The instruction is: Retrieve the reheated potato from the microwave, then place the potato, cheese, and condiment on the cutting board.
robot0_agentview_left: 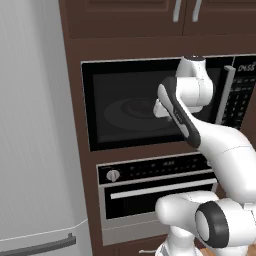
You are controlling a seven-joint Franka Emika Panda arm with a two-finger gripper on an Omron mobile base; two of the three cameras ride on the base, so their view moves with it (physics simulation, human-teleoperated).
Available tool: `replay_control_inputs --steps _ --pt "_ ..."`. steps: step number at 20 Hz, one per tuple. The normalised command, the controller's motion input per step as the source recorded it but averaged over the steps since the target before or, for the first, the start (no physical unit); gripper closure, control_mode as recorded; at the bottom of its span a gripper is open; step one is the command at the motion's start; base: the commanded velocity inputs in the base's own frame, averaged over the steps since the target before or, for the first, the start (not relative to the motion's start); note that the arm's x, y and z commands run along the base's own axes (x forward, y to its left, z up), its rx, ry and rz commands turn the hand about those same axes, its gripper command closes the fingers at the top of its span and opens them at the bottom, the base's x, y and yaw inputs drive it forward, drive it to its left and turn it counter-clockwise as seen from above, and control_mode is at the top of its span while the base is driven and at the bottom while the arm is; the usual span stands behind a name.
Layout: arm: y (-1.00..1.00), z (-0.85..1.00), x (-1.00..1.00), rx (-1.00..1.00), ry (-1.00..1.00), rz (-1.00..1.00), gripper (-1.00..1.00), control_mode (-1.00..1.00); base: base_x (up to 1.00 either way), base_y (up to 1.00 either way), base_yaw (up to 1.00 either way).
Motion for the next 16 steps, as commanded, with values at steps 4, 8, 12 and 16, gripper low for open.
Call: replay_control_inputs --steps 4,8,12,16 --pt "-0.02 0.00 -0.16 0.00 -0.09 0.01 -1.00 -1.00 0.00 0.00 0.00" --pt "-0.25 0.03 -0.40 0.01 -0.42 0.00 -1.00 -1.00 0.00 0.00 0.00" --pt "-0.42 0.11 -0.34 0.00 -0.38 0.00 -1.00 -1.00 0.00 0.00 0.00" --pt "-0.47 0.15 -0.27 0.04 -0.12 -0.03 -1.00 -1.00 0.00 0.00 0.00"
